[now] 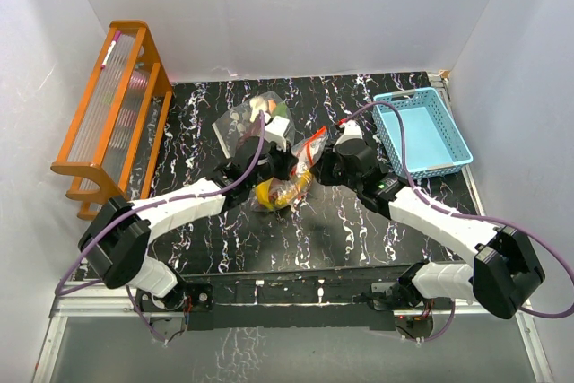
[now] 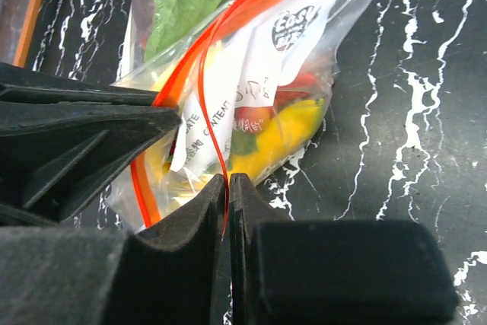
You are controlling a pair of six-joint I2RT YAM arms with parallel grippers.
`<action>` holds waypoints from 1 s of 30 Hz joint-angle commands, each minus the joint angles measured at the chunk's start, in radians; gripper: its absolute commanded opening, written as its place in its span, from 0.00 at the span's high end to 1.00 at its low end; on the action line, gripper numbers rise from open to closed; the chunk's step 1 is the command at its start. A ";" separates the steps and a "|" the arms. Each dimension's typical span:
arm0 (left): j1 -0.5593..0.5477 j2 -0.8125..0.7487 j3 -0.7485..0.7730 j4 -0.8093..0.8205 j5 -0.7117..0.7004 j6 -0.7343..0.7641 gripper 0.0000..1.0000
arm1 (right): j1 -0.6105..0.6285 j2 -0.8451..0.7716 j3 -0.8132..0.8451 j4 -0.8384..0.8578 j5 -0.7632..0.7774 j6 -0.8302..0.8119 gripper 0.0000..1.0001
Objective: Open the zip-top bag and remove the fake food
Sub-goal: Open the zipper of the food storage bag at the center of the board.
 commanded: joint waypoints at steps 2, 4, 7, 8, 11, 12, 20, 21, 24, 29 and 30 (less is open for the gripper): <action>0.000 -0.042 0.084 -0.008 -0.020 0.043 1.00 | -0.004 -0.018 0.069 0.014 0.102 -0.033 0.92; 0.000 -0.048 0.122 -0.029 -0.028 0.066 1.00 | -0.007 0.004 0.118 0.005 0.104 -0.054 0.93; 0.000 -0.071 0.167 -0.069 -0.068 0.098 1.00 | -0.007 0.034 0.174 -0.013 0.107 -0.068 0.93; 0.000 -0.082 0.176 -0.081 -0.092 0.103 1.00 | -0.007 0.037 0.182 -0.020 0.116 -0.065 0.93; 0.000 -0.113 0.188 -0.111 -0.142 0.102 1.00 | -0.011 0.022 0.178 -0.039 0.153 -0.055 0.93; 0.000 -0.133 0.187 -0.117 -0.153 0.099 1.00 | -0.015 0.012 0.175 -0.049 0.166 -0.052 0.93; 0.001 -0.176 0.155 -0.130 -0.212 0.087 1.00 | -0.060 -0.105 0.154 -0.123 0.259 -0.051 0.93; 0.000 -0.174 0.159 -0.136 -0.214 0.086 1.00 | -0.064 -0.113 0.157 -0.127 0.259 -0.053 0.93; 0.001 -0.176 0.168 -0.154 -0.235 0.085 1.00 | -0.075 -0.124 0.170 -0.154 0.278 -0.054 0.93; 0.000 -0.219 0.148 -0.157 -0.280 0.085 1.00 | -0.118 -0.136 0.181 -0.181 0.267 -0.054 0.93; 0.000 -0.230 0.144 -0.157 -0.283 0.085 1.00 | -0.123 -0.137 0.184 -0.181 0.258 -0.054 0.93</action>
